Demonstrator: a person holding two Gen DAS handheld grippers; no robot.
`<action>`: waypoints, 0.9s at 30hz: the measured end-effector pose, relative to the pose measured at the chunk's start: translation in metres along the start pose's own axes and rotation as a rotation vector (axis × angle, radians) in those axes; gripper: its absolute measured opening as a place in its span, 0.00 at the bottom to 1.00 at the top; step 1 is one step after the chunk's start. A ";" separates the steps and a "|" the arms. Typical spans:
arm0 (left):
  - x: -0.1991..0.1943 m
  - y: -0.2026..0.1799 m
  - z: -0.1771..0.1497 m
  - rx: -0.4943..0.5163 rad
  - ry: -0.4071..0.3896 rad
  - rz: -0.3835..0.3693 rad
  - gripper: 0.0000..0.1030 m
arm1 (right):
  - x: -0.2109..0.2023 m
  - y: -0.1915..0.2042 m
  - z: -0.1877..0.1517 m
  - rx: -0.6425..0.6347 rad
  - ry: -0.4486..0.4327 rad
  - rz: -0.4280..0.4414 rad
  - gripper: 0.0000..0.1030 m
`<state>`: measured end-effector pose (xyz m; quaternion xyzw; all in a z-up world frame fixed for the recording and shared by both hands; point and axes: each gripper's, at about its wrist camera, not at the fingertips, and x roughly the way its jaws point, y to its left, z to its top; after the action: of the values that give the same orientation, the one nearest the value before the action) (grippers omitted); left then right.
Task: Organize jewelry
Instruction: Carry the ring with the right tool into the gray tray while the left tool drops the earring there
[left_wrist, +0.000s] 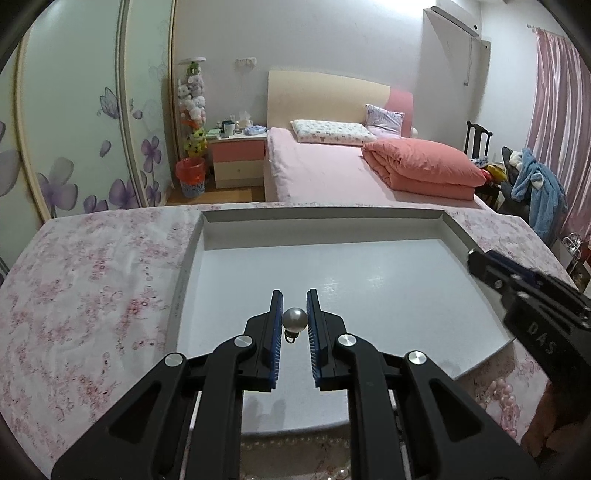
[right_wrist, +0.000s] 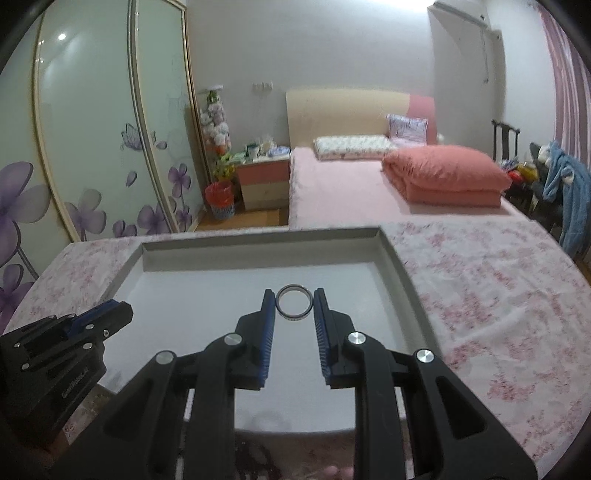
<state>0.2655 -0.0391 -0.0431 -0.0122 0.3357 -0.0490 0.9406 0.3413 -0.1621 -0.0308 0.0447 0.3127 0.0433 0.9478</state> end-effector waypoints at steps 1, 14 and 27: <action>0.001 -0.001 0.000 0.001 0.005 -0.003 0.14 | 0.004 -0.001 0.000 0.007 0.015 0.006 0.21; 0.006 0.011 0.001 -0.066 0.057 -0.045 0.18 | 0.008 -0.012 -0.004 0.067 0.084 0.038 0.26; -0.056 0.063 -0.015 -0.153 0.007 -0.035 0.32 | -0.061 -0.036 -0.028 0.084 0.061 0.030 0.26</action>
<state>0.2184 0.0289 -0.0231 -0.0897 0.3414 -0.0399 0.9348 0.2771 -0.2027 -0.0214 0.0878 0.3421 0.0456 0.9344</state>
